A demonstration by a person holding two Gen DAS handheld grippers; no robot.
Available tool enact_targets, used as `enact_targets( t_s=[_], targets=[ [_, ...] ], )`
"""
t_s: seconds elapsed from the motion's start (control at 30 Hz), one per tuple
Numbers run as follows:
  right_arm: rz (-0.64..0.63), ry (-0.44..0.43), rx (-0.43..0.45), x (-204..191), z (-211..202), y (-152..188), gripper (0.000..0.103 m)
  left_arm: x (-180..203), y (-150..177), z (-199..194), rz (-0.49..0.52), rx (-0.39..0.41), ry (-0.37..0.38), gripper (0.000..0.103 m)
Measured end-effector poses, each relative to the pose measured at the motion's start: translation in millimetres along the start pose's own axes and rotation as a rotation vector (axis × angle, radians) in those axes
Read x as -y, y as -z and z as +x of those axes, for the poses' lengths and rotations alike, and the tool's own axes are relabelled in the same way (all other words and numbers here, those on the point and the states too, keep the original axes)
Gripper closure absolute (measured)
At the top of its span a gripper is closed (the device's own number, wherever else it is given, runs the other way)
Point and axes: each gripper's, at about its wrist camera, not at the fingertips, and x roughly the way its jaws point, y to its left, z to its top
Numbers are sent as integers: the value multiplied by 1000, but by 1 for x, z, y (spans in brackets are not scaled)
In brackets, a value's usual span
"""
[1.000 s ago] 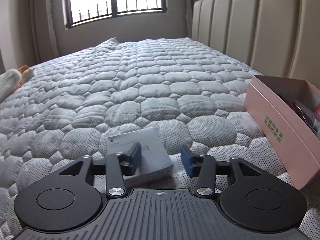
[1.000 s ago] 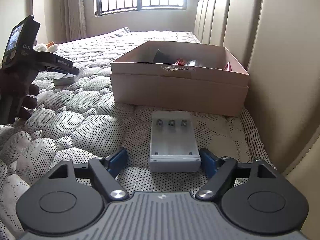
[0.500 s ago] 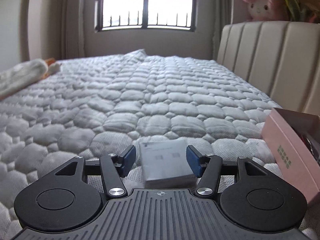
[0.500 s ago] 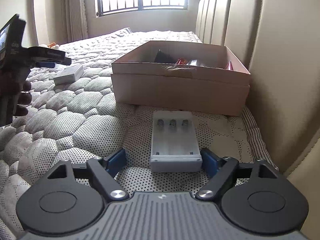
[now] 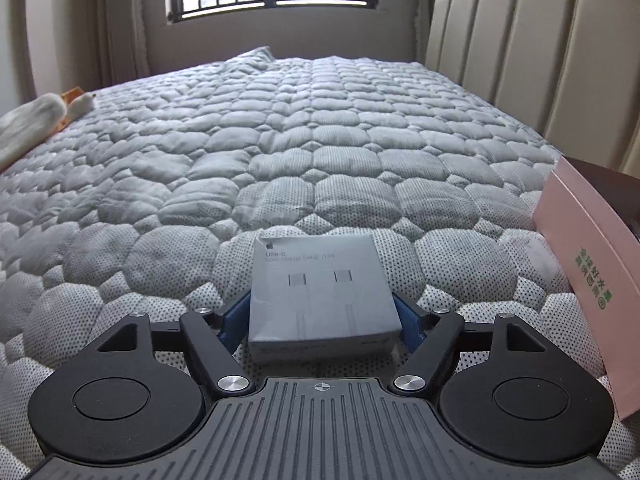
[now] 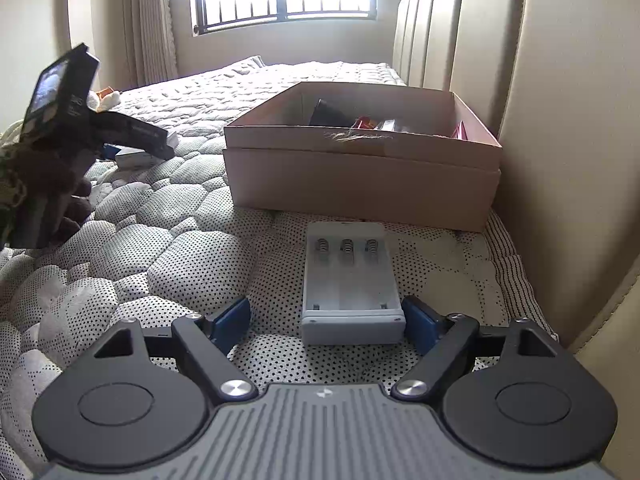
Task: Organize rigid objects
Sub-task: 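Lower the cable box into the pink box and open the left tool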
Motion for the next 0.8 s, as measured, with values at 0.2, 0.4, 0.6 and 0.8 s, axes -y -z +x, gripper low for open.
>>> enact_targets(
  t_s=[0.2, 0.4, 0.6, 0.8],
  targets=[
    [0, 1, -3, 0, 0, -1, 20, -2, 0, -9, 14, 11, 44, 28],
    [-11, 21, 31, 0, -14, -11, 20, 1, 23, -67, 47, 23, 196, 28],
    [-19, 72, -14, 2, -2, -32, 40, 30, 65, -133, 126, -46, 317, 28],
    [-39, 93, -95, -2, 18, -35, 54, 56, 96, -166, 183, -96, 391, 28]
  ],
)
